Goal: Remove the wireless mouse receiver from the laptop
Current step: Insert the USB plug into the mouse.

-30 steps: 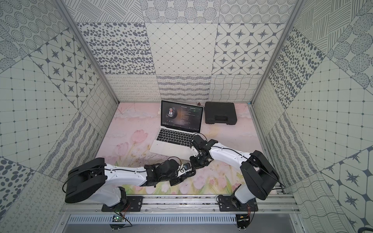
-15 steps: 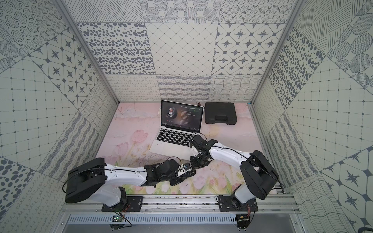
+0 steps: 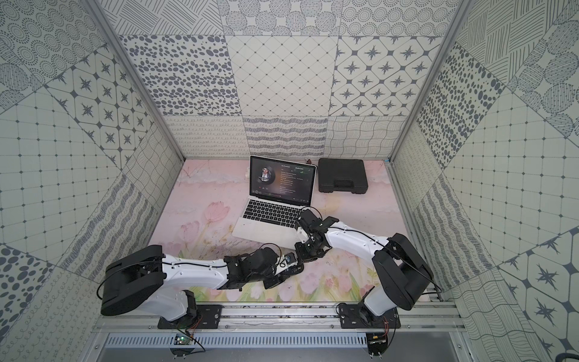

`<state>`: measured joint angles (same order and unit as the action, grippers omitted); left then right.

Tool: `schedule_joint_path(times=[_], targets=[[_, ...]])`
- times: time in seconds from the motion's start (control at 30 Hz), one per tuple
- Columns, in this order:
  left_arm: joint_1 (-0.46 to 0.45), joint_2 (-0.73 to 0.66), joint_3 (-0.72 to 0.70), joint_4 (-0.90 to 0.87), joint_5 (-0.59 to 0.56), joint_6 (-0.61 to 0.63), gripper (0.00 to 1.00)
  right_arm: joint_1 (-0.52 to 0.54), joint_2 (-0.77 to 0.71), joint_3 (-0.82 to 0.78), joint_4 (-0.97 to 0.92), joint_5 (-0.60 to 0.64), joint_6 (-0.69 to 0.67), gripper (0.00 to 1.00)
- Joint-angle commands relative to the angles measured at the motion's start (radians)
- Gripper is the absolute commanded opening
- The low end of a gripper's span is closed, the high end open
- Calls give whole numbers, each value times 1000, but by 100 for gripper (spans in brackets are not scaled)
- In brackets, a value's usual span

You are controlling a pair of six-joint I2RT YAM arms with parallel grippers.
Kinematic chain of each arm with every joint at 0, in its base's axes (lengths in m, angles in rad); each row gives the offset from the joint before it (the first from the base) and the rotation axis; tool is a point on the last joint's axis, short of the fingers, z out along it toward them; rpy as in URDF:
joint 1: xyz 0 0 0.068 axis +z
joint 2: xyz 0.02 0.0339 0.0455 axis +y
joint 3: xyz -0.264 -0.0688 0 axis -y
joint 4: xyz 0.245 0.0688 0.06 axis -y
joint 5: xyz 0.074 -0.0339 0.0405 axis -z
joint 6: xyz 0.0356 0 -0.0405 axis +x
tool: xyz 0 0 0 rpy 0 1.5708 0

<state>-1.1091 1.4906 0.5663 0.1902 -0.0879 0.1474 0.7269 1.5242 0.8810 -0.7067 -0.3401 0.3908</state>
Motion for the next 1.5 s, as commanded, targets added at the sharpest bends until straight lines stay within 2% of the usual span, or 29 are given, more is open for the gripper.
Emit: schedule_joint_path(times=[0.0, 1.47], targets=[[5, -4, -1, 12, 5, 16, 5, 0, 23, -39, 37, 25, 14, 0], [3, 2, -9, 14, -30, 33, 3, -22, -19, -58, -32, -2, -40, 0]])
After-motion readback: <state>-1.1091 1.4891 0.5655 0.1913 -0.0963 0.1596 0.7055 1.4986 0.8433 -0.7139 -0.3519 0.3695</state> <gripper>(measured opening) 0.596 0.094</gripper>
